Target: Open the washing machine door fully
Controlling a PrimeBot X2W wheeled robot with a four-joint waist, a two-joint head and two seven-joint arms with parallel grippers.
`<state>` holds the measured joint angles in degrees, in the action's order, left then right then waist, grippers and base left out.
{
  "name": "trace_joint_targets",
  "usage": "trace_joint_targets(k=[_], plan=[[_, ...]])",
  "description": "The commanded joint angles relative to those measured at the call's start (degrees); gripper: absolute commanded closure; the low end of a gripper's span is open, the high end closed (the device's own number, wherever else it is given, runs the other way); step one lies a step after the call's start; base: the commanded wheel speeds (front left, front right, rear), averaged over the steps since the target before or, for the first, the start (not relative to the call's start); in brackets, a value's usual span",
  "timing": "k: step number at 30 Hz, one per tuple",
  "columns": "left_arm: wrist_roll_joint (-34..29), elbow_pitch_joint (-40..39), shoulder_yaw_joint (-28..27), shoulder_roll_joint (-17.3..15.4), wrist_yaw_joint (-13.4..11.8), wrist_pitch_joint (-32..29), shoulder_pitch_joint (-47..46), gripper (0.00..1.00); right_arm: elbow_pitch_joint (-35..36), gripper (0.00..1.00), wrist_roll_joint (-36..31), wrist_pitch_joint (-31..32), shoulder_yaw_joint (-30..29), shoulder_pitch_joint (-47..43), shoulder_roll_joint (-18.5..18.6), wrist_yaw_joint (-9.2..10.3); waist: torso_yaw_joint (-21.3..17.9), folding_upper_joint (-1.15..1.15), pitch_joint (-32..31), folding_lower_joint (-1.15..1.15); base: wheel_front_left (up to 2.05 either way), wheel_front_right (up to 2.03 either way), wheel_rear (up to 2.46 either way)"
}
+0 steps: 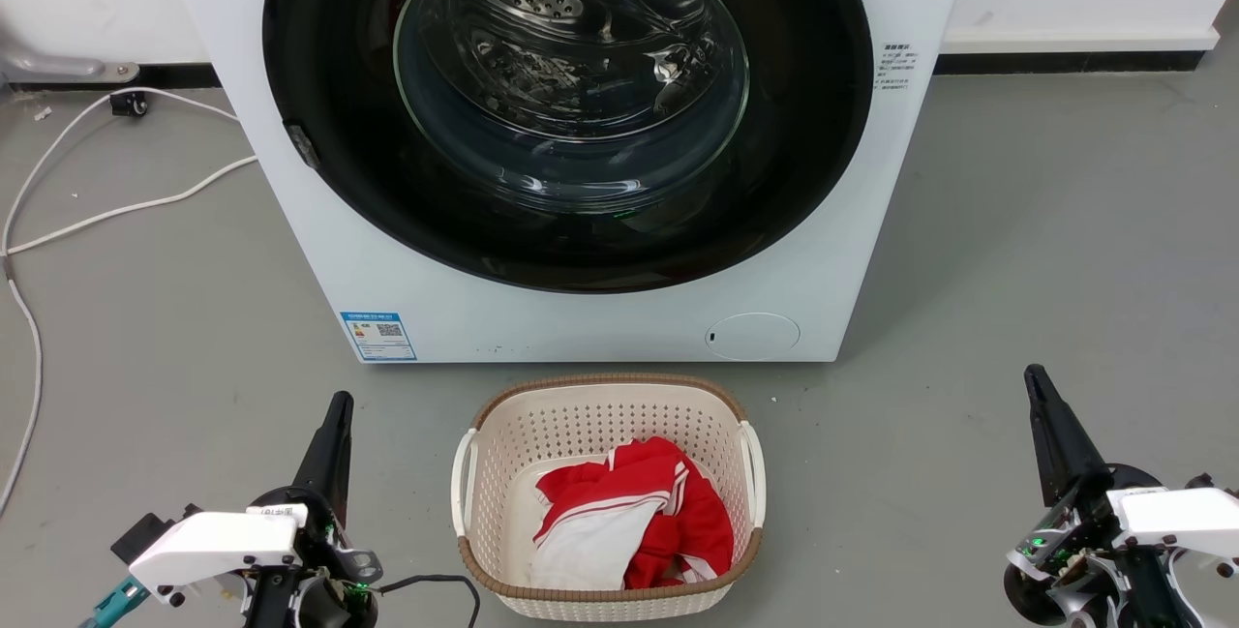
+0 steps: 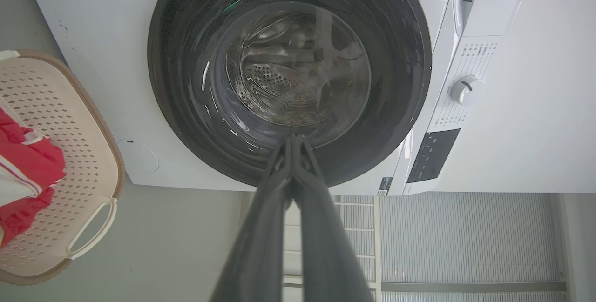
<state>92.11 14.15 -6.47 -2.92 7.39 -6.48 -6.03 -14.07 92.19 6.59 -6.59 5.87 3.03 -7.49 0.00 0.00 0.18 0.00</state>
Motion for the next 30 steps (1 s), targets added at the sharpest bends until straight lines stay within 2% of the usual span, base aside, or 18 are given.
trace_joint_targets(k=[1, 5, 6, 20, 30], plan=[[0.1, 0.0, -0.1, 0.0, 0.2, -0.1, -0.4, 1.00, 0.0, 1.00, -0.1, 0.0, 0.0, 0.7, -0.2, 0.00, 0.0, 0.00, 0.0, 0.00, 0.00, 0.00, 0.00], [0.1, 0.0, -0.1, 0.0, 0.2, -0.1, -0.4, 1.00, 0.0, 1.00, -0.1, 0.0, 0.0, 0.7, -0.2, 0.00, 0.0, 0.00, 0.0, 0.00, 0.00, 0.00, 0.00], [0.0, 0.0, 0.0, 0.0, 0.0, 0.0, 0.0, 0.00, 0.0, 0.00, 0.0, 0.0, 0.0, 0.0, 0.0, 0.00, 0.0, 0.00, 0.0, 0.00, 0.00, 0.00, 0.00], [-2.3, -2.5, 3.1, -0.1, 0.0, 3.6, -0.1, 0.00, 3.6, 0.00, -3.1, -3.6, 1.2, -1.4, 0.0, -0.01, 0.0, 0.00, 0.0, 0.00, 0.00, 0.00, 0.00], [-12.6, -6.7, 3.2, 0.0, 0.0, 6.1, -0.5, 0.00, 7.5, 0.00, -16.9, -6.1, 1.5, -1.9, 0.0, -0.01, 0.0, 0.00, 0.0, 0.00, 0.00, 0.00, 0.00]])
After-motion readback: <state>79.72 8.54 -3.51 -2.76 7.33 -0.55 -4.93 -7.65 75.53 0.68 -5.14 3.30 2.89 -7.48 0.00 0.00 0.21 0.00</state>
